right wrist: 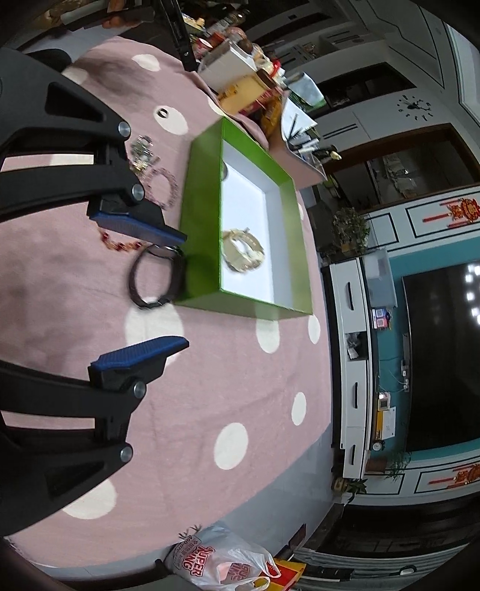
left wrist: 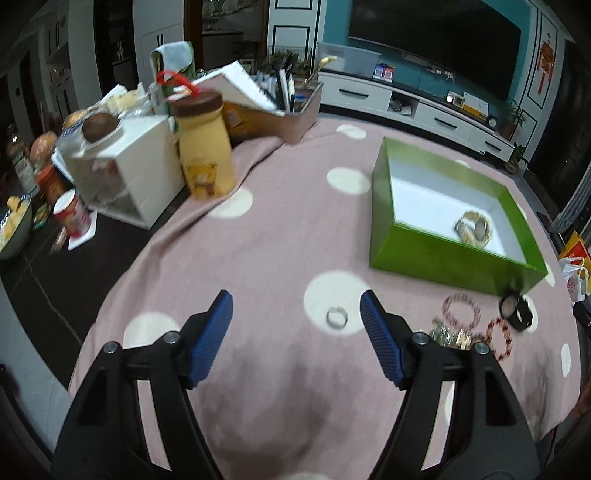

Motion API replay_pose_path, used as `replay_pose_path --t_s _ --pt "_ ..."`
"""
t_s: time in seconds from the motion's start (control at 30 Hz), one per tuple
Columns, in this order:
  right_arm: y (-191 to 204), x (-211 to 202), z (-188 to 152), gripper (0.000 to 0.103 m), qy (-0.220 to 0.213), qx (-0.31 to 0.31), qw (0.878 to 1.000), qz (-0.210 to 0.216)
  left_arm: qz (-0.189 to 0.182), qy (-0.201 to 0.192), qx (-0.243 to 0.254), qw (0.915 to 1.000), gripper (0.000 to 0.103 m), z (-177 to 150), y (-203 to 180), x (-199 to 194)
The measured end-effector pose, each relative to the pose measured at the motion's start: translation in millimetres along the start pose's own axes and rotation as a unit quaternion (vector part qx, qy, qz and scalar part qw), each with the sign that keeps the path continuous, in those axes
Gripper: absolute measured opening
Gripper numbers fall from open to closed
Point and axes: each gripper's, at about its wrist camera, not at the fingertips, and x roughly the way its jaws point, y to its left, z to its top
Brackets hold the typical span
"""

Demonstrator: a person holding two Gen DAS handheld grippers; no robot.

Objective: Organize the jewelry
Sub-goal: 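Grasp the red bead bracelet with the right tool while the left tool grasps the small dark ring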

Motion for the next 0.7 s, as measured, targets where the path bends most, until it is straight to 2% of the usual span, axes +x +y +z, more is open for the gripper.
replay_pose_path --t_s 0.33,0.7 --pt "11 -9 -24 0.051 0.022 -0.005 1.000 0.009 -0.027 0.034 0.019 0.9989 0.072 -38 -13 -1" --pt "17 3 -45 0.051 0.058 -0.006 0.998 0.022 -0.062 0.057 0.034 0.9958 0.072 -58 -32 4"
